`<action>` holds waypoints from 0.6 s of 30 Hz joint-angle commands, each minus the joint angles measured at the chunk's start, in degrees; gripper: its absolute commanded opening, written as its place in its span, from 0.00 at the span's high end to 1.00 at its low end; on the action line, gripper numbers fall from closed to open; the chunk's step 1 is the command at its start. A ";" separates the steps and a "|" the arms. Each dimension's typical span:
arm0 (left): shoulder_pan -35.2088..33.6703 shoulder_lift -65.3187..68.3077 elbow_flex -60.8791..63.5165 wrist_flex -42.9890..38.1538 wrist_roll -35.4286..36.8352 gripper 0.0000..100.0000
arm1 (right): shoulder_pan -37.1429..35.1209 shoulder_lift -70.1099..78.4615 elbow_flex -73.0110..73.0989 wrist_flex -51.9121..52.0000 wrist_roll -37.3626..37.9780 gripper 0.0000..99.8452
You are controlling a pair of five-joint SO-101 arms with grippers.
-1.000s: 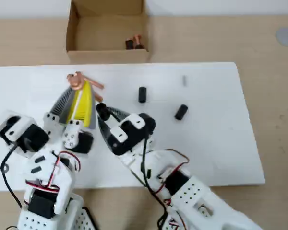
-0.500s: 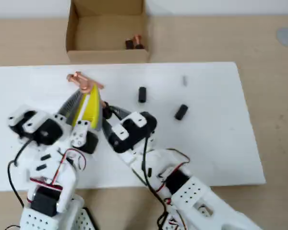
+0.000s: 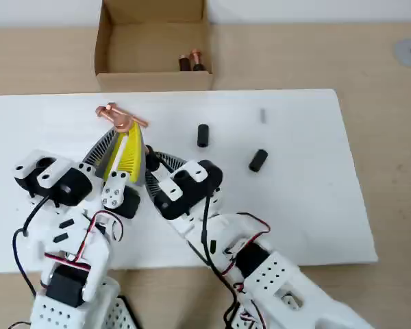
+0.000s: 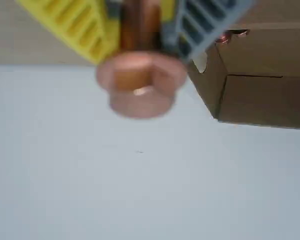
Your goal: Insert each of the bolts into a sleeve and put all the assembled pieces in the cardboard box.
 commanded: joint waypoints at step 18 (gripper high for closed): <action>7.82 -0.13 0.79 15.65 -7.91 0.99 | 1.01 -4.88 -3.47 -1.23 -0.35 0.99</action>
